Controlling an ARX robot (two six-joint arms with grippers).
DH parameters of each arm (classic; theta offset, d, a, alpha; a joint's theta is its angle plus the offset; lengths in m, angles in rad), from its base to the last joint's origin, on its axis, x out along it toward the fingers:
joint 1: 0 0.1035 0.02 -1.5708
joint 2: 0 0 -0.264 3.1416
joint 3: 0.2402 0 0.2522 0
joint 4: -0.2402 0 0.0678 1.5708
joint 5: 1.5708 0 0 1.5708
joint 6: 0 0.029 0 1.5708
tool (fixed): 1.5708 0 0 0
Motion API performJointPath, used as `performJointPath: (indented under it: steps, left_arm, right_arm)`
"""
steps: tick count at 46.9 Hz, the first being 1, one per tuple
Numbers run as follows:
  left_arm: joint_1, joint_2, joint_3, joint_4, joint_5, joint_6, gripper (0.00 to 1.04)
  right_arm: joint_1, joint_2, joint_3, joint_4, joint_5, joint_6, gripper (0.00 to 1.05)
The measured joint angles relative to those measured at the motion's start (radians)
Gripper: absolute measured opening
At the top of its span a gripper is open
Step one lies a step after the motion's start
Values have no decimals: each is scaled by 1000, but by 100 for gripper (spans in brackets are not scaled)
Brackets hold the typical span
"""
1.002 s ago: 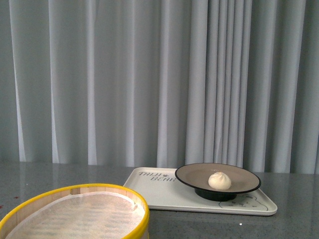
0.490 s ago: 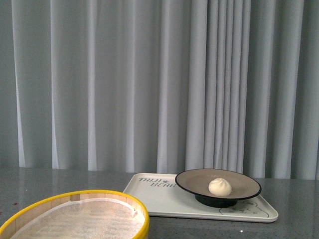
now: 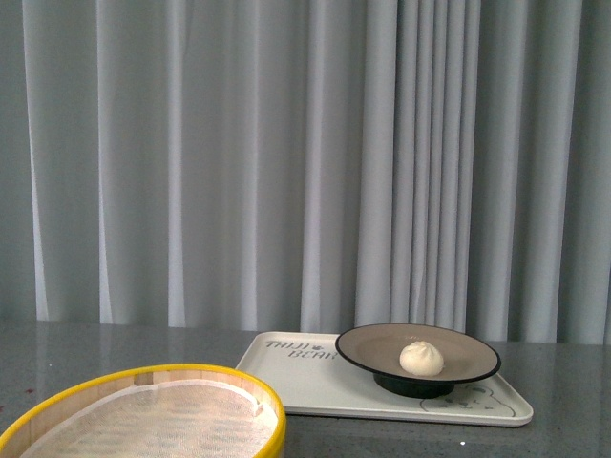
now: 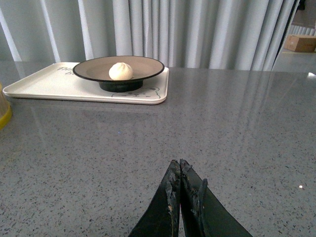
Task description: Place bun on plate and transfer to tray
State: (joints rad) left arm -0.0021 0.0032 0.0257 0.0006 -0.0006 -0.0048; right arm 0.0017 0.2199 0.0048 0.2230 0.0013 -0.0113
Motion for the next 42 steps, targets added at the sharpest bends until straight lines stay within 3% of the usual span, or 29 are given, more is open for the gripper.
performJointPath:
  steps: [9, 15, 27, 39, 42]
  left_arm:
    - [0, 0, 0, 0, 0, 0, 98]
    - [0, 0, 0, 0, 0, 0, 98]
    - [0, 0, 0, 0, 0, 0, 98]
    - [0, 0, 0, 0, 0, 0, 98]
    - [0, 0, 0, 0, 0, 0, 98]
  right_arm:
    - [0, -51, 0, -52, 0, 0, 2]
    - [0, -192, 1, -216, -2, 0, 2]
    - [0, -216, 1, -222, -2, 0, 4]
    - [0, -216, 1, -222, -2, 0, 58]
    - [0, -216, 1, -222, -2, 0, 67]
